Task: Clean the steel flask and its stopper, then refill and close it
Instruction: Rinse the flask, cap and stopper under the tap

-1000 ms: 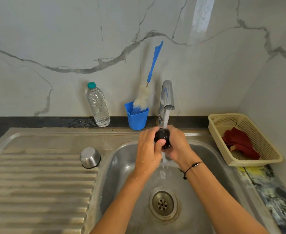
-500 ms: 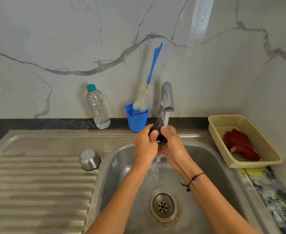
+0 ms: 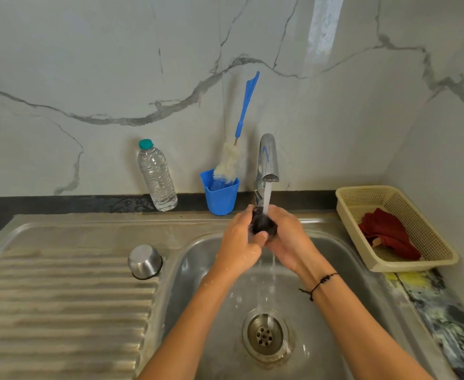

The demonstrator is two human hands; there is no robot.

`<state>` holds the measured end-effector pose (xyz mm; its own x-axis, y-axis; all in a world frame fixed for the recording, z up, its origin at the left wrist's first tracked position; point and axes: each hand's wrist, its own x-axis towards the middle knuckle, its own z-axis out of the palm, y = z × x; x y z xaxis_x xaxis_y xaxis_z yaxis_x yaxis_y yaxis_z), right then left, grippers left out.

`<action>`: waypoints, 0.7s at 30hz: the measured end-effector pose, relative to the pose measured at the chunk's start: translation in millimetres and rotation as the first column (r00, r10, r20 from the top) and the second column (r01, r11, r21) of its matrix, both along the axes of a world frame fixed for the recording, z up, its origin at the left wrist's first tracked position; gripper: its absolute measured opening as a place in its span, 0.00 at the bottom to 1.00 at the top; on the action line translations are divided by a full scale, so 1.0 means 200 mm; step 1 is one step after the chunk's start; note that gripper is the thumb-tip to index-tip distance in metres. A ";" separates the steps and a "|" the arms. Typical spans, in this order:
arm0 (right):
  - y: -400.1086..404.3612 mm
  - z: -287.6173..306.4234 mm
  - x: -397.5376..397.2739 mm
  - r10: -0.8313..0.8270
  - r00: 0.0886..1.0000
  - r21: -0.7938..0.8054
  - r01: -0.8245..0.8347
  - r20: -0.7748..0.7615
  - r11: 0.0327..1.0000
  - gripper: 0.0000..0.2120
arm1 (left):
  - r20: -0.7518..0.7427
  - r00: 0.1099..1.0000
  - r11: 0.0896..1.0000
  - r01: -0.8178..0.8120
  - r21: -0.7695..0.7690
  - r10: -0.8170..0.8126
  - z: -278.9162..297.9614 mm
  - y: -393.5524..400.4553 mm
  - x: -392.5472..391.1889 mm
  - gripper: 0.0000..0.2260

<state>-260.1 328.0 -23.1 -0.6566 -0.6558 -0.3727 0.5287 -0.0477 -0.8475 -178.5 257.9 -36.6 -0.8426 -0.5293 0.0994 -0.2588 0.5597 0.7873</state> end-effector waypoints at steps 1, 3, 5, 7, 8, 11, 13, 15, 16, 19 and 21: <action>0.00 -0.01 0.00 0.007 1.000 -0.006 -0.007 -0.025 1.000 0.13 | 0.028 1.000 1.000 -0.005 0.005 0.005 0.00 -0.01 -0.01 0.26; 0.01 -0.01 -0.01 0.011 0.998 -0.001 -0.011 -0.067 1.000 0.14 | 0.065 0.997 0.999 -0.042 -0.024 0.044 0.00 -0.03 -0.03 0.24; 0.01 -0.01 -0.01 -0.003 0.996 -0.012 0.002 -0.093 1.000 0.15 | 0.079 0.995 0.997 -0.056 -0.049 0.060 0.01 -0.04 -0.04 0.21; 0.02 -0.02 0.00 -0.019 0.992 -0.005 0.018 -0.122 1.000 0.15 | 0.070 0.995 0.995 -0.065 -0.074 0.071 0.01 -0.03 -0.05 0.19; 0.02 -0.01 0.00 -0.025 0.985 0.020 0.028 -0.168 0.999 0.13 | 0.055 0.995 0.993 -0.076 -0.090 0.081 0.01 -0.03 -0.05 0.19; -0.01 -0.01 0.03 -0.065 0.935 0.097 0.105 -0.348 0.990 0.07 | 0.008 0.994 0.986 -0.103 -0.131 0.105 0.01 0.00 -0.04 0.22; -0.03 -0.01 0.01 -0.142 0.914 0.119 0.200 -0.379 0.972 0.08 | -0.017 0.998 0.978 -0.069 -0.197 0.067 0.00 0.03 -0.02 0.23; -0.03 0.00 -0.01 -0.195 0.928 0.127 0.245 -0.316 0.961 0.10 | -0.036 0.998 0.970 -0.051 -0.239 0.044 -0.01 0.05 -0.01 0.24; -0.03 0.01 -0.02 -0.188 0.941 0.126 0.230 -0.282 0.965 0.11 | -0.045 0.998 0.972 -0.060 -0.225 0.052 -0.01 0.05 -0.01 0.24; -0.02 0.02 0.00 -0.057 0.970 0.122 0.088 -0.237 0.989 0.10 | -0.064 0.991 0.983 -0.128 -0.136 0.120 -0.01 0.02 -0.03 0.22; -0.01 0.00 0.01 0.014 0.979 0.067 -0.001 -0.202 0.998 0.10 | -0.047 0.987 0.984 -0.157 -0.084 0.154 0.00 -0.02 -0.04 0.22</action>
<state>-257.6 326.5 -22.5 -0.7179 -0.6394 -0.2752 0.3460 0.0153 -0.9381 -186.3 254.3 -37.3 -0.7451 -0.6413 0.1829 -0.3171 0.5820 0.7488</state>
